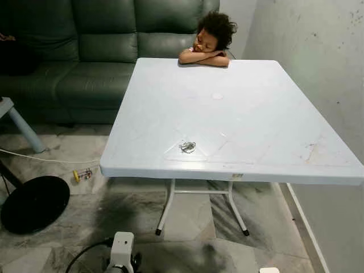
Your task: Hang keys on a hook
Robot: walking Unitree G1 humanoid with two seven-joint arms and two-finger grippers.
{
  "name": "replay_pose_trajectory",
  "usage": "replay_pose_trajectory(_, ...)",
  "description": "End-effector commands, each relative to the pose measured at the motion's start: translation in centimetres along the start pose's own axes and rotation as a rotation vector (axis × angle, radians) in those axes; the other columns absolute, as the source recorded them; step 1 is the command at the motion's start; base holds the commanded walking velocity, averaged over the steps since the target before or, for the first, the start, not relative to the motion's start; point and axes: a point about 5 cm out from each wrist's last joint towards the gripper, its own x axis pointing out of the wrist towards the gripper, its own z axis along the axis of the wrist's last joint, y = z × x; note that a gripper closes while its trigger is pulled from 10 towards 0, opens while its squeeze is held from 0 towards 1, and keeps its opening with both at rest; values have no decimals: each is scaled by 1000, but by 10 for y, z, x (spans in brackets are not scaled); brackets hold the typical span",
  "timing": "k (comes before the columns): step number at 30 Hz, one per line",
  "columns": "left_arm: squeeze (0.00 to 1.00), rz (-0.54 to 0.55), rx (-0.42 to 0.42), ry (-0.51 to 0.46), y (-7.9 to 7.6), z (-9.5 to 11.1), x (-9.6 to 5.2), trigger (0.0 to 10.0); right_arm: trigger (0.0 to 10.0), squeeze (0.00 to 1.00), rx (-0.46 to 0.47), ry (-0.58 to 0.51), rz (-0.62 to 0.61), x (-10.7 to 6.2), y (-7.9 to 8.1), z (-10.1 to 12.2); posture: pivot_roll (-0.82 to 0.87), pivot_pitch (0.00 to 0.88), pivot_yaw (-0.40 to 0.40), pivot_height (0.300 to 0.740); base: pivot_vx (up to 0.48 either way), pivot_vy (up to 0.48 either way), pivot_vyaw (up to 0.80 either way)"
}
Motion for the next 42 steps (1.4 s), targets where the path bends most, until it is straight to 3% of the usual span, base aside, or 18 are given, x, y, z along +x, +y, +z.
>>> replay_pose_trajectory(1,0,-24,5,-70,0,14,2,10000,10000,71,27,-79,-2,1,-5,14,64,0,-24,740,0,0,0)
replay_pose_trajectory(2,0,-29,7,-83,0,16,2,10000,10000,0,39,-103,-2,1,-7,19,64,0,-24,740,0,0,0)
replay_pose_trajectory(7,0,-78,19,-214,-2,37,3,10000,10000,0,68,-329,18,-1,-20,56,56,0,-20,740,0,0,0)
replay_pose_trajectory(12,0,-128,61,-333,-7,58,2,10000,10000,0,79,-529,46,-8,-23,84,50,0,-16,740,0,0,0)
replay_pose_trajectory(23,0,-252,113,-678,-42,126,-7,10000,10000,0,96,-874,38,-31,-17,137,36,0,-9,740,0,0,0)
replay_pose_trajectory(36,0,-280,97,-868,-61,160,-29,10000,10000,0,74,-1035,46,-54,-21,174,46,0,-20,740,0,0,0)
replay_pose_trajectory(42,0,-291,99,-897,-65,165,-36,10000,10000,0,69,-1060,53,-59,-21,184,55,0,-25,740,0,0,0)
